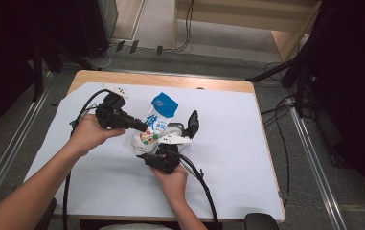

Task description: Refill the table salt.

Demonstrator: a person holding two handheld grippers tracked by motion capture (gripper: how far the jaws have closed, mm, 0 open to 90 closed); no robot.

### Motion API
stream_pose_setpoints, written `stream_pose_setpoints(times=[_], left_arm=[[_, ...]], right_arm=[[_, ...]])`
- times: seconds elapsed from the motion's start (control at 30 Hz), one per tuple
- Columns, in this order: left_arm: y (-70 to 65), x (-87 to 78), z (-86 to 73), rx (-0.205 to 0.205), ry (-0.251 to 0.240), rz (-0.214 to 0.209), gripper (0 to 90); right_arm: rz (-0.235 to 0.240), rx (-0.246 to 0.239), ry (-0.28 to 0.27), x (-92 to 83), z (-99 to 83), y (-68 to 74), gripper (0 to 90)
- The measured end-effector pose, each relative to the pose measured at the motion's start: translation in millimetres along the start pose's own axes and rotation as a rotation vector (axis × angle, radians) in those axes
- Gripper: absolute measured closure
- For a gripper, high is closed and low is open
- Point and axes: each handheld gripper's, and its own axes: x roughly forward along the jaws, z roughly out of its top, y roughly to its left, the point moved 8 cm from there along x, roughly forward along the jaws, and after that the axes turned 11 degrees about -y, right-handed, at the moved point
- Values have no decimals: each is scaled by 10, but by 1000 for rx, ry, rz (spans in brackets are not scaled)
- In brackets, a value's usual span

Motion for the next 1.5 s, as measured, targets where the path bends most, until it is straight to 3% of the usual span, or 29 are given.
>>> stream_pose_setpoints(times=[0.13, 1.1, 1.5], left_arm=[[-13, 13, -2, 0, 2, -7, 853], [-95, -14, -13, 52, -1, -46, 843], [-112, -168, -31, 68, -10, -60, 845]], right_arm=[[-8, 21, -13, -21, -4, -40, 683], [-56, -29, -40, -90, 12, -108, 683], [-63, -14, -73, -159, 100, -158, 683]])
